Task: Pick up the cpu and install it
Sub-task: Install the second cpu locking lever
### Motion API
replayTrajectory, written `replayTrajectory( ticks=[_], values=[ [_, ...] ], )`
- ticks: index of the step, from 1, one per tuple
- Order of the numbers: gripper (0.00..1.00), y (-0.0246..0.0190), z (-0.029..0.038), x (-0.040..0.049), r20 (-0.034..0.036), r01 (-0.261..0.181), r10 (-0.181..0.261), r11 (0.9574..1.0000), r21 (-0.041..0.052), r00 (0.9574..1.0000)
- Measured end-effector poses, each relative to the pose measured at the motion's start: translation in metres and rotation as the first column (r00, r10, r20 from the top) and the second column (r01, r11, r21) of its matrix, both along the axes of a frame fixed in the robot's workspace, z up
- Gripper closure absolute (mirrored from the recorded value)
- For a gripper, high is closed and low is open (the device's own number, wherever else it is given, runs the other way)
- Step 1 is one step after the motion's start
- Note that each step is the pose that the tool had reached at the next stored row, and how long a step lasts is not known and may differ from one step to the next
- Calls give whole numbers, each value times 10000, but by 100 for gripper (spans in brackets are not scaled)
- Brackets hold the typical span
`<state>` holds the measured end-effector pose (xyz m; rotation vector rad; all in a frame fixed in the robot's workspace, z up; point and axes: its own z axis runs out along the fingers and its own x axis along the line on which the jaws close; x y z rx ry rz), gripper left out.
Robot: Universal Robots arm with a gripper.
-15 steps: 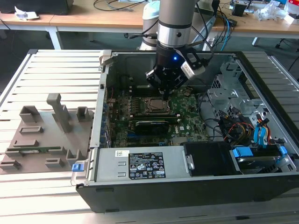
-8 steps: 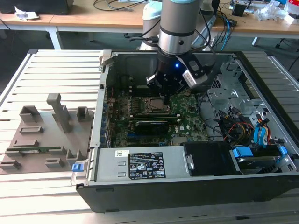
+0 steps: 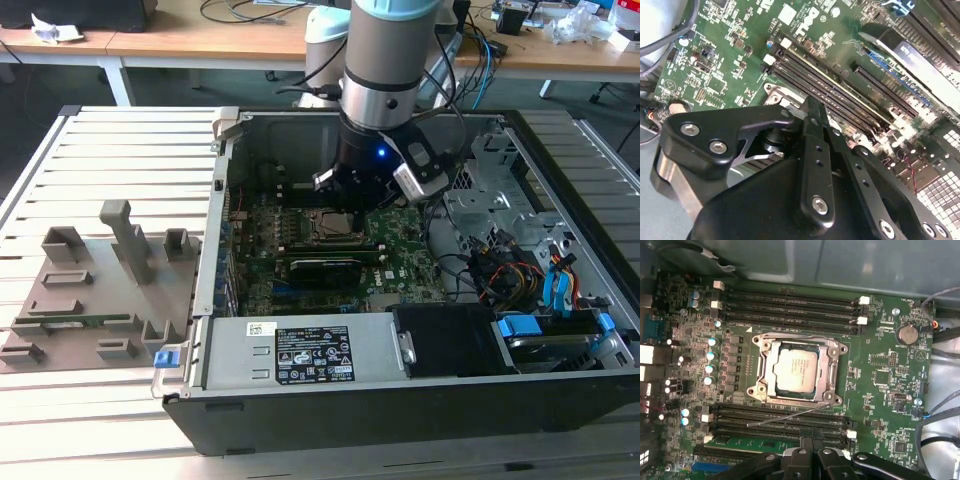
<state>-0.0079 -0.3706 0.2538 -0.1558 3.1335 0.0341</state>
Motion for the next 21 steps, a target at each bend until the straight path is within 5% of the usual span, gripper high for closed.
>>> replayTrajectory(
  ticks=[1, 2, 4, 21],
  values=[
    [89, -11, 0, -3, 0, 1, -1, 9999, 117, 10000],
    [89, -34, -1, -14, 0, 0, 0, 9992, 398, 10000],
    [89, -84, -5, -39, 0, 0, 0, 9975, 703, 10000],
    [89, -114, -130, -59, 0, 0, 0, 9973, 730, 10000]
  ],
)
